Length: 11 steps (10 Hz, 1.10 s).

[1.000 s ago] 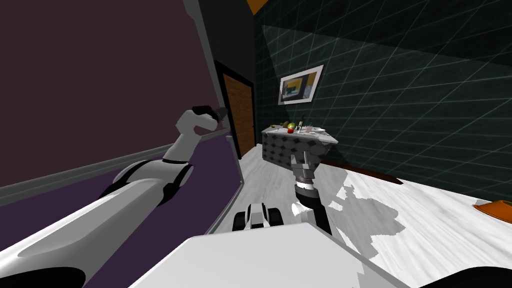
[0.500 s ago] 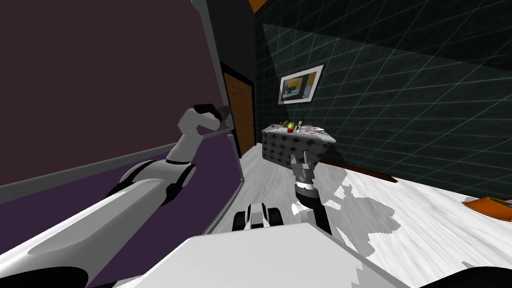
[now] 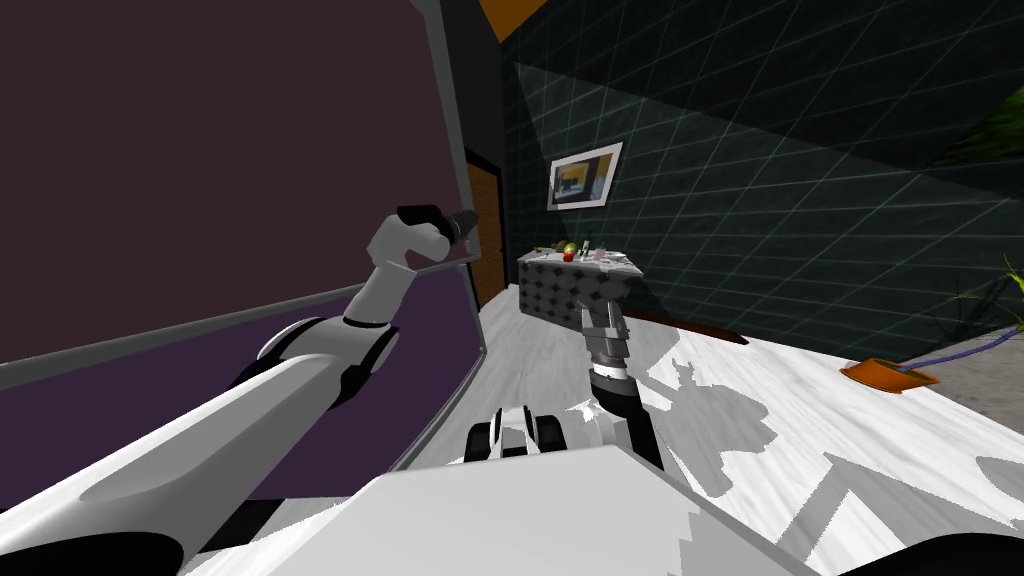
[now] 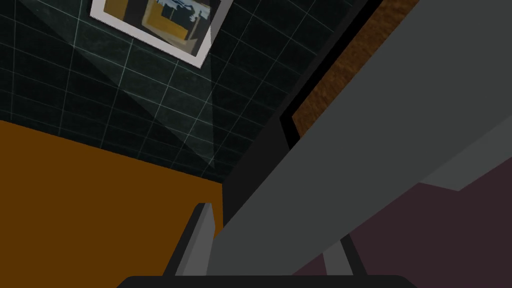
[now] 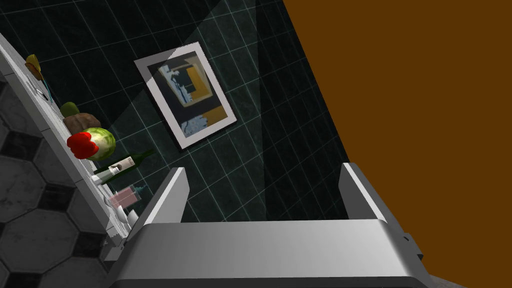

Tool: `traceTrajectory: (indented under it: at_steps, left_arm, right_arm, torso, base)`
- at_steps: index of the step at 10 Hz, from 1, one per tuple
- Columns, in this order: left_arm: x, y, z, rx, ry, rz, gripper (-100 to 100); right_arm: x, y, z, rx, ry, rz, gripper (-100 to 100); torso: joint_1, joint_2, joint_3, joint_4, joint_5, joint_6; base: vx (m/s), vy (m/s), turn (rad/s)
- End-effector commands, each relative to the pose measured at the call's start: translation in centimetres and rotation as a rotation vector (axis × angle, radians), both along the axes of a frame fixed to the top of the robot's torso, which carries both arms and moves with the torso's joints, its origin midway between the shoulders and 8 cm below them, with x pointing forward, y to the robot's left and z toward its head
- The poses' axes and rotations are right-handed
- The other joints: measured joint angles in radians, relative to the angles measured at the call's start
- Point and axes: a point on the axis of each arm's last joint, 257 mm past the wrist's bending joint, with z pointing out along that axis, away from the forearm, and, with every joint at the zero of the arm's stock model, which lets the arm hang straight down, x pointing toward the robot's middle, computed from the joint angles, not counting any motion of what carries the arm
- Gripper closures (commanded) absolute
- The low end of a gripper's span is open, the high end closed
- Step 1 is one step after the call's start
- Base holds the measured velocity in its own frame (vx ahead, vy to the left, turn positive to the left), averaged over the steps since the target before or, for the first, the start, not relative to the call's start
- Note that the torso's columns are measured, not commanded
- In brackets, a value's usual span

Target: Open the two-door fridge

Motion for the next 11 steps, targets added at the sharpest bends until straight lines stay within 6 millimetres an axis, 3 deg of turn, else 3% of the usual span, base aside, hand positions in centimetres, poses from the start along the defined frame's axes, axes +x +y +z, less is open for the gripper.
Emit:
traceTrajectory:
  at_steps: [1, 2, 3, 4, 5, 10, 11]
  left_arm:
    - [-1.5, -4.0, 0.1, -0.002, 0.006, -0.083, 100]
    - [-2.2, -5.5, 0.1, -0.001, 0.008, -0.114, 100]
    - [-1.4, -4.5, 0.0, 0.002, 0.009, -0.09, 100]
    - [-3.1, -7.8, -0.2, 0.003, 0.012, -0.164, 100]
    - [-3.1, -7.8, -0.2, 0.003, 0.012, -0.164, 100]
    - [-8.3, -14.8, 0.1, -0.001, 0.008, -0.343, 100]
    - [-8.3, -14.8, 0.1, -0.001, 0.008, -0.343, 100]
  right_arm:
    - [0.0, 0.0, 0.0, 0.0, 0.0, 0.0, 0]
    - [0.0, 0.0, 0.0, 0.0, 0.0, 0.0, 0]
    - [0.0, 0.0, 0.0, 0.0, 0.0, 0.0, 0]
    - [0.0, 0.0, 0.0, 0.0, 0.0, 0.0, 0]
    - [0.0, 0.0, 0.0, 0.0, 0.0, 0.0, 0]
    - [0.0, 0.0, 0.0, 0.0, 0.0, 0.0, 0]
    - [0.0, 0.0, 0.0, 0.0, 0.0, 0.0, 0]
  torso:
    - [0.0, -0.001, -0.001, 0.0, 0.0, 0.001]
    - [0.0, -0.001, 0.0, 0.0, 0.0, 0.001]
    - [-0.004, -0.001, -0.001, 0.001, -0.002, 0.002]
    - [-0.003, -0.006, -0.003, 0.001, -0.001, 0.0]
    - [-0.002, -0.001, -0.001, -0.001, -0.002, 0.003]
    - [0.003, 0.0, 0.0, 0.0, 0.001, -0.001]
    - [0.0, 0.0, 0.0, 0.001, 0.0, 0.001]
  base:
    - [-0.25, 0.045, -0.079]
    - [-0.241, 0.011, -0.09]
    - [-0.104, -0.003, -0.036]
    - [-0.171, 0.032, -0.037]
    - [-0.239, 0.076, -0.062]
    - [-0.242, 0.06, -0.052]
    - [-0.186, 0.03, -0.021]
